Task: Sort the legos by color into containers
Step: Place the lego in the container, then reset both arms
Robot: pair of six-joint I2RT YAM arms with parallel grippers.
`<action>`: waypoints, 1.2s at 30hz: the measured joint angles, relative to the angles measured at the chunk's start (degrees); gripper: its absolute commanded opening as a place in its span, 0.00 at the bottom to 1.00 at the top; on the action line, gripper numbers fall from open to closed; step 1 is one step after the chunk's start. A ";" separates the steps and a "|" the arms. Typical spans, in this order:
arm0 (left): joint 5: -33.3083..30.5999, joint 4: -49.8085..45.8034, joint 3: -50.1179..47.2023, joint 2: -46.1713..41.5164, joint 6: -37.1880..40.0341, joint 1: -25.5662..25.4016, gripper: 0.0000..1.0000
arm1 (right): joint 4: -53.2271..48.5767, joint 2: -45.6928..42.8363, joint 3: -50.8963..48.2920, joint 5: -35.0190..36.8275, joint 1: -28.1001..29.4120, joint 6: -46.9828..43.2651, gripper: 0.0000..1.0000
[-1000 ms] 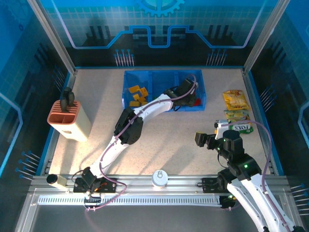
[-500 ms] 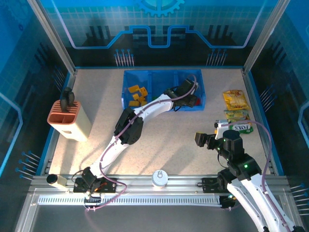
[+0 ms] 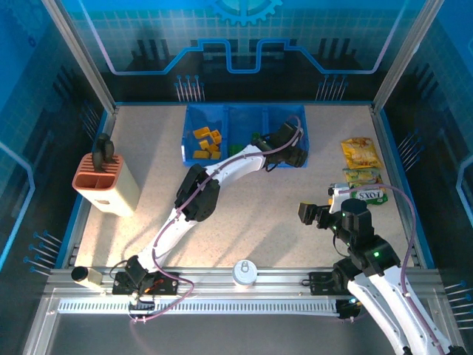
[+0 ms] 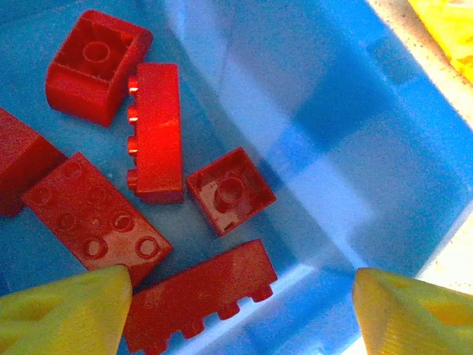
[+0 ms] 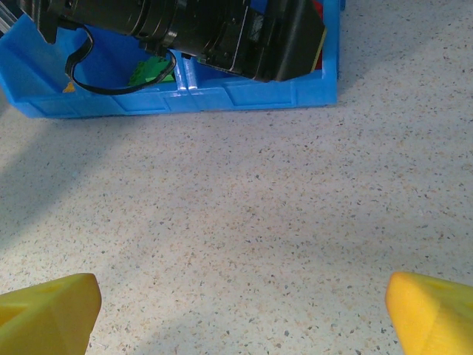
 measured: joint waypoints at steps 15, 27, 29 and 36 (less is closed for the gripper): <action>-0.11 2.16 -8.44 -12.00 0.28 -0.79 0.86 | 0.00 2.60 1.53 1.05 0.02 -0.04 1.00; -2.93 11.04 -28.48 -32.24 1.55 -1.01 0.87 | 1.14 12.37 9.35 3.72 0.07 -2.67 1.00; -4.24 12.22 -32.50 -35.21 2.16 -1.01 0.87 | 1.33 14.38 10.86 4.52 0.07 -3.69 1.00; -10.40 15.39 -44.96 -45.68 4.39 -1.01 0.90 | 2.43 17.05 12.15 8.41 0.11 -7.15 1.00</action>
